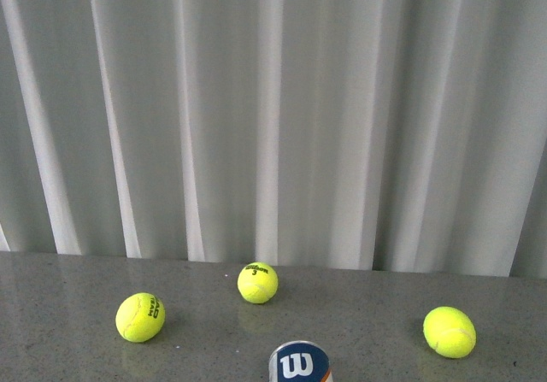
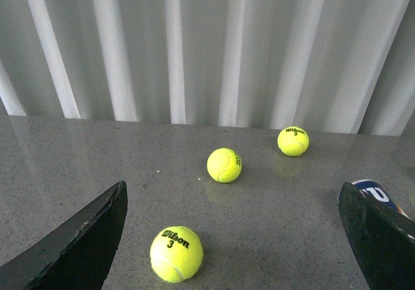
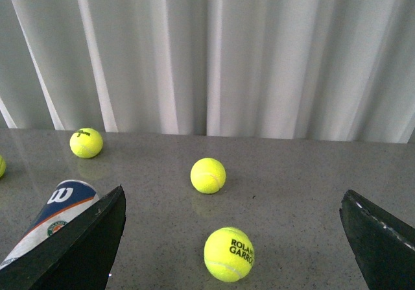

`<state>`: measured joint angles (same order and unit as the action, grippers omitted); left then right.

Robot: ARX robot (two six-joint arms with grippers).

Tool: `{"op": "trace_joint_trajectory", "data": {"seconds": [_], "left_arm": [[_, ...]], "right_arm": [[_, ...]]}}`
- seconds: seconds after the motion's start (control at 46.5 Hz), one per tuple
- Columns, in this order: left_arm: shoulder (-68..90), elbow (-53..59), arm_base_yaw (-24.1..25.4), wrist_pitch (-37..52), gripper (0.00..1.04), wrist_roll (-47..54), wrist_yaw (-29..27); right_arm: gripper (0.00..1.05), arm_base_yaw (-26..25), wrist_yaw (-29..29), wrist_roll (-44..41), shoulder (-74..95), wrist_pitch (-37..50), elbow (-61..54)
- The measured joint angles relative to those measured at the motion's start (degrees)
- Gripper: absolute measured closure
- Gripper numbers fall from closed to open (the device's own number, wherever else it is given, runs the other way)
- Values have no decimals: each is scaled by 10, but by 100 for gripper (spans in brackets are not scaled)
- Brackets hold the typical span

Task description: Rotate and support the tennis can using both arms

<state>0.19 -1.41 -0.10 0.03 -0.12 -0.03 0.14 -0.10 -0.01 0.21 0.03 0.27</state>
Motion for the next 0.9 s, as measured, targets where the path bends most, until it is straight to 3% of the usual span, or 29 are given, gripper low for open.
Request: {"op": "trace_joint_trajectory", "data": {"seconds": [0.473, 0.516, 0.559, 0.602, 0.753, 0.904], "left_arm": [[0, 0, 0, 0, 7, 0, 0], [0, 0, 0, 0, 7, 0, 0], [0, 0, 0, 0, 7, 0, 0], [0, 0, 0, 0, 7, 0, 1], [0, 0, 0, 0, 7, 0, 0], [0, 0, 0, 0, 7, 0, 0]], "right_arm": [[7, 0, 0, 0, 0, 0, 0], [7, -9, -29, 20, 17, -37, 14], [7, -29, -78, 65, 88, -126, 58], [7, -35, -80, 81, 143, -138, 77], [7, -26, -71, 117, 361, -51, 143], [7, 47, -102, 146, 676, -16, 287]]}}
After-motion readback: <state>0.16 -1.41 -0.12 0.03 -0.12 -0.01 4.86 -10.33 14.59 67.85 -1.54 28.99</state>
